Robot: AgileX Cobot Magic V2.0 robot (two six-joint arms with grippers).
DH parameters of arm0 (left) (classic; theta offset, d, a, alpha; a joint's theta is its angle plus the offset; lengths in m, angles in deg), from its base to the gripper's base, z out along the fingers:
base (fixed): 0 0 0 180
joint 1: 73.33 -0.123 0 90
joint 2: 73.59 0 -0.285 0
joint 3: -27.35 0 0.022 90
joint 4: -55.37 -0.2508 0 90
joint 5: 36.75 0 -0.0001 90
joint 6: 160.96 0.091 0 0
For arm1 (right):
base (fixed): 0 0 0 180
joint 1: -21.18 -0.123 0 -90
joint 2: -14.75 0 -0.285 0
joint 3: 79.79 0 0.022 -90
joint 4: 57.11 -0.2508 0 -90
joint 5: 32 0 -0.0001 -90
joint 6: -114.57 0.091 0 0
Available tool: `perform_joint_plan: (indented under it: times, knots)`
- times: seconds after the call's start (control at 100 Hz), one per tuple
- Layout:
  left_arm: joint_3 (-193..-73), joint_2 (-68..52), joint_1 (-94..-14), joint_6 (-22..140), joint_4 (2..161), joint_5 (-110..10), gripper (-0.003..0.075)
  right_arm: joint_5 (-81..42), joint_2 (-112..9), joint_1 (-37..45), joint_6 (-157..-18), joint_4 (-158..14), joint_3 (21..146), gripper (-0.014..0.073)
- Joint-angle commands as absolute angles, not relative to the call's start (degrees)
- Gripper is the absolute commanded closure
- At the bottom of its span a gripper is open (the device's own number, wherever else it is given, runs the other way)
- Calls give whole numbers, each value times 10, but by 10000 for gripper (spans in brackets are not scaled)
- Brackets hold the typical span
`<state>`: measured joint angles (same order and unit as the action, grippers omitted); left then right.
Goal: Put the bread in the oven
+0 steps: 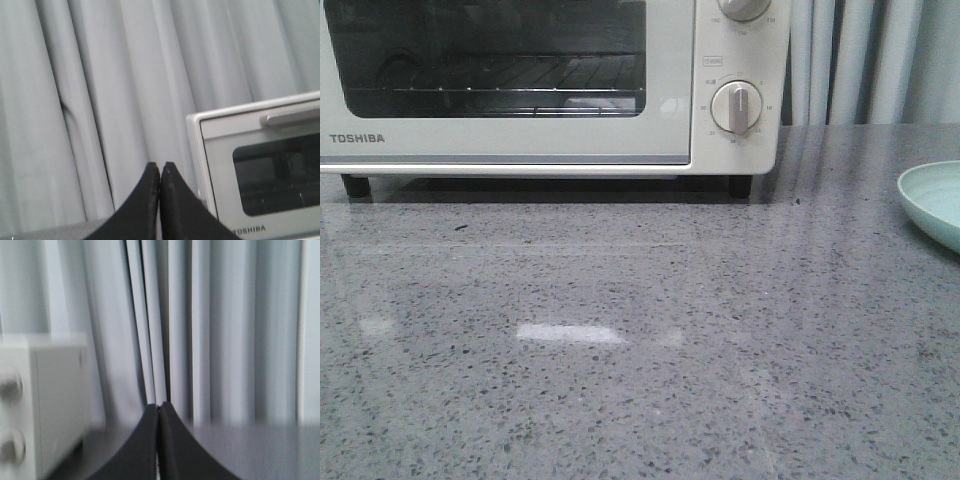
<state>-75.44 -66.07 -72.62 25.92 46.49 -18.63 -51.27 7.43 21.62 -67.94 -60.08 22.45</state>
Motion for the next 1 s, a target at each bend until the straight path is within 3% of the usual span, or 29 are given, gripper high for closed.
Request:
perform_joint_plan:
  times: [0.0,0.1,0.32,0.58,0.77,0.99]
  knots:
    - [-741,-678,-727,257,478,-102,741,-647,86,215,-684,-602,218,670]
    - [-741,-678,-727,252,490,-60,741,-682,86,215,-684,-602,218,669]
    - [-742,-678,-725,227,496,-8,741,-616,86,215,-684,-602,222,669]
    - [-788,-668,-725,105,487,-81,742,-243,68,214,-684,-602,377,651]
    - [-878,-619,-725,92,408,-114,741,-160,-5,214,-684,-602,483,651]
    - [-980,-539,-725,-89,331,-169,742,-38,-116,214,-684,-602,599,651]
